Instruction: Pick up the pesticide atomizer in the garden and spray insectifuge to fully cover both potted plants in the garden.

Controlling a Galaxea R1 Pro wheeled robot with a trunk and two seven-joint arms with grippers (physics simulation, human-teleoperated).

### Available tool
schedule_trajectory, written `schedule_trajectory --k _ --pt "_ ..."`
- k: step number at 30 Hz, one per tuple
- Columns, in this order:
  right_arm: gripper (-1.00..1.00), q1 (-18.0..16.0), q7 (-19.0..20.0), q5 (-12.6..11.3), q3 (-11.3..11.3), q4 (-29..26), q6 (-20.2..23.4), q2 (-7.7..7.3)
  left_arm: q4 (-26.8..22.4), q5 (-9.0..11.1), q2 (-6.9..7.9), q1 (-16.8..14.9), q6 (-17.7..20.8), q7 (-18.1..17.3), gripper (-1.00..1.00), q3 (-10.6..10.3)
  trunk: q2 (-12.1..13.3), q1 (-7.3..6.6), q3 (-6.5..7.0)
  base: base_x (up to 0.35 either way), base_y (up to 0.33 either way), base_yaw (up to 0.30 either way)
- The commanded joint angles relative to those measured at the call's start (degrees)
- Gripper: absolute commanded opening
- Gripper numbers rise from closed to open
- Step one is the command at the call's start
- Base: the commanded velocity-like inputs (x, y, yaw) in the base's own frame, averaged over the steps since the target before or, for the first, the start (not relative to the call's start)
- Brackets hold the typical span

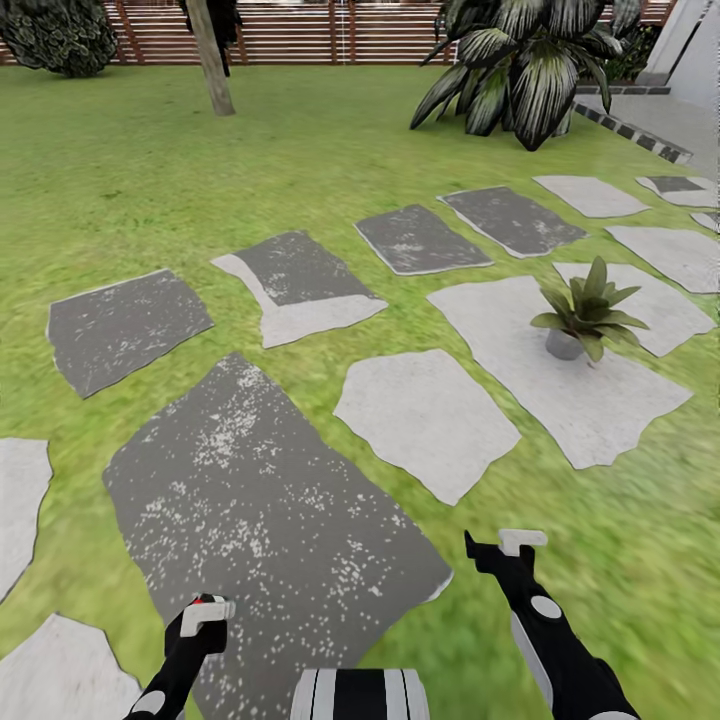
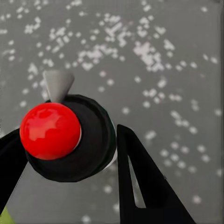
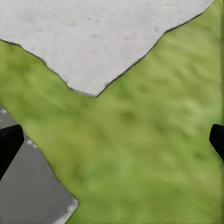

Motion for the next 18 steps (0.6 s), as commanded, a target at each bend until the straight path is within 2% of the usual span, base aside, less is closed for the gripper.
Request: schedule_trajectory --k 1,18 --pt "1.00 0.0 0.0 0.1 0.0 0.0 -0.2 -0.02 0.0 0.1 0.01 0.0 -0.2 0.0 -1.00 0.1 0.0 -0.03 0.20 0.000 0.000 0.000" --pt "1.00 0.0 0.0 0.0 0.1 -0.3 -0.3 0.36 0.6 -0.2 -0.01 0.0 -0.1 -0.1 -1.00 0.1 0.2 -0.47 3.98 0.000 0.000 0.000"
